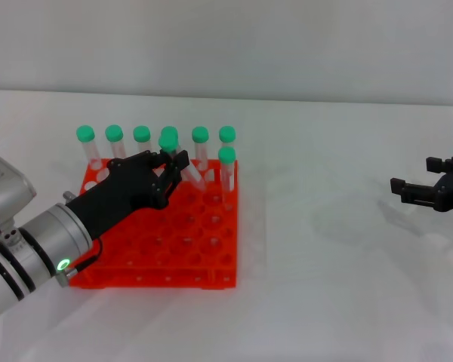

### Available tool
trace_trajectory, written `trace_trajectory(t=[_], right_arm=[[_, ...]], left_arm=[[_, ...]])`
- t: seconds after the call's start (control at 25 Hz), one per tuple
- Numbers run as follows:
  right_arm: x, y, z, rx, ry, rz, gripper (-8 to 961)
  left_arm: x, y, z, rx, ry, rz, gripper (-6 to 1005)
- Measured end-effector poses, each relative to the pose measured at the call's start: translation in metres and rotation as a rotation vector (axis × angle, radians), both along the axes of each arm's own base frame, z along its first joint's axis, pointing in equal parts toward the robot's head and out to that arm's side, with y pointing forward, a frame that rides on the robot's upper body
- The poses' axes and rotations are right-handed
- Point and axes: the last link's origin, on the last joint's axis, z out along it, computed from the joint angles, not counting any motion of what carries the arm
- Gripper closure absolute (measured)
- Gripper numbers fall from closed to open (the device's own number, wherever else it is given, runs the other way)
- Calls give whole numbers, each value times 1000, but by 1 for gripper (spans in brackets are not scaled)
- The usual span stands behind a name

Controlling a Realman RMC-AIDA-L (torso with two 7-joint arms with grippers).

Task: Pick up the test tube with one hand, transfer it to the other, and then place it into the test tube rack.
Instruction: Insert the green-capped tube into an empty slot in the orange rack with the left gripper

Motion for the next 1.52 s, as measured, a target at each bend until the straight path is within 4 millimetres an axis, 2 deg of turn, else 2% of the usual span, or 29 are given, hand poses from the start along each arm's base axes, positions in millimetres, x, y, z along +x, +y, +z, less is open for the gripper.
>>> trace_trajectory(t=[0.52,0.8,1.16,1.52], right_arm=[[-2,2,-2,-3,1,2,92],[-3,2,-4,-10,-4,6,92],[2,1,-6,-17,-3,-10,92],[3,3,-5,-7,-5,-15,92]], left_arm=[[-2,8,-14,-70,37,73,789],[6,13,-20,-92,76,53,788],[13,16,-17,-80,80,19,788],[12,17,-15,-70,77,24,449]])
